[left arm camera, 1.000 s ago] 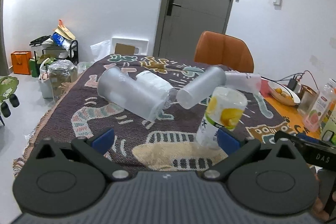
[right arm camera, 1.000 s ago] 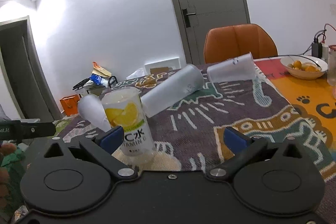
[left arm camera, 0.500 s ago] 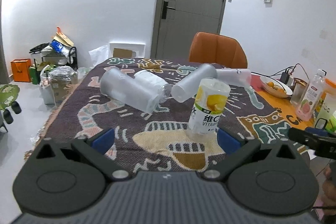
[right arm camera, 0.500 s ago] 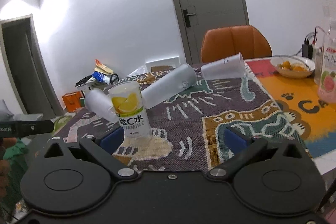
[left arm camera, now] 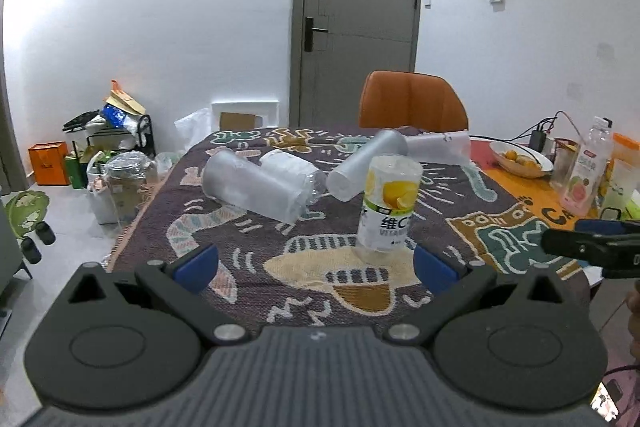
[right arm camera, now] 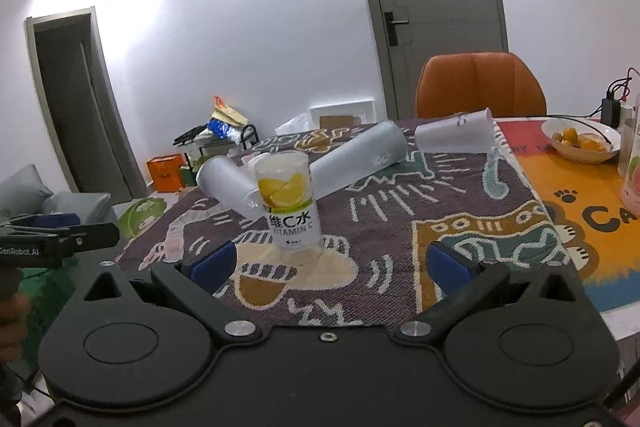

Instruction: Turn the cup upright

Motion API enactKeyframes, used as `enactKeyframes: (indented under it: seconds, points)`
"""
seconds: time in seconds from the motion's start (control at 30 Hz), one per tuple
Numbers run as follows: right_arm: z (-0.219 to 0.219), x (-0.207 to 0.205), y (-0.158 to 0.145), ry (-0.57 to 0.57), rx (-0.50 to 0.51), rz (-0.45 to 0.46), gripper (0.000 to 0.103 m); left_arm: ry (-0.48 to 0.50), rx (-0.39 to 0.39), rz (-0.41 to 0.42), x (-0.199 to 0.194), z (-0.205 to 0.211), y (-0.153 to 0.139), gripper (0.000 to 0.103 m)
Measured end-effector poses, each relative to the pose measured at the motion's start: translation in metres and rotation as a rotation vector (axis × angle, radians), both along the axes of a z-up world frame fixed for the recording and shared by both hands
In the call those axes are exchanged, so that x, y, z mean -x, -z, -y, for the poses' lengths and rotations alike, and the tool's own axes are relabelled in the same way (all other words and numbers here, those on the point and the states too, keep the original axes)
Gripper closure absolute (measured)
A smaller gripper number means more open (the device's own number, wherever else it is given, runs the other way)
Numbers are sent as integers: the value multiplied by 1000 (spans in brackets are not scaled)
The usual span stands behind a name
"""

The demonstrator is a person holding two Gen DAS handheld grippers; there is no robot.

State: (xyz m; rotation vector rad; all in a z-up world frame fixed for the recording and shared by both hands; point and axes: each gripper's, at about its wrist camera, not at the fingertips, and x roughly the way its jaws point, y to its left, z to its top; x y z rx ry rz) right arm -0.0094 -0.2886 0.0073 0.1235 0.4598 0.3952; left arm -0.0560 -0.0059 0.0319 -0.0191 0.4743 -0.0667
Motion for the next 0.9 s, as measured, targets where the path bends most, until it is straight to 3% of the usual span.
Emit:
enactKeyframes:
  seconds: [0.9]
  points:
    - [-10, -1, 6, -35, 18, -31, 0, 25, 21, -17, 2, 2, 5, 0]
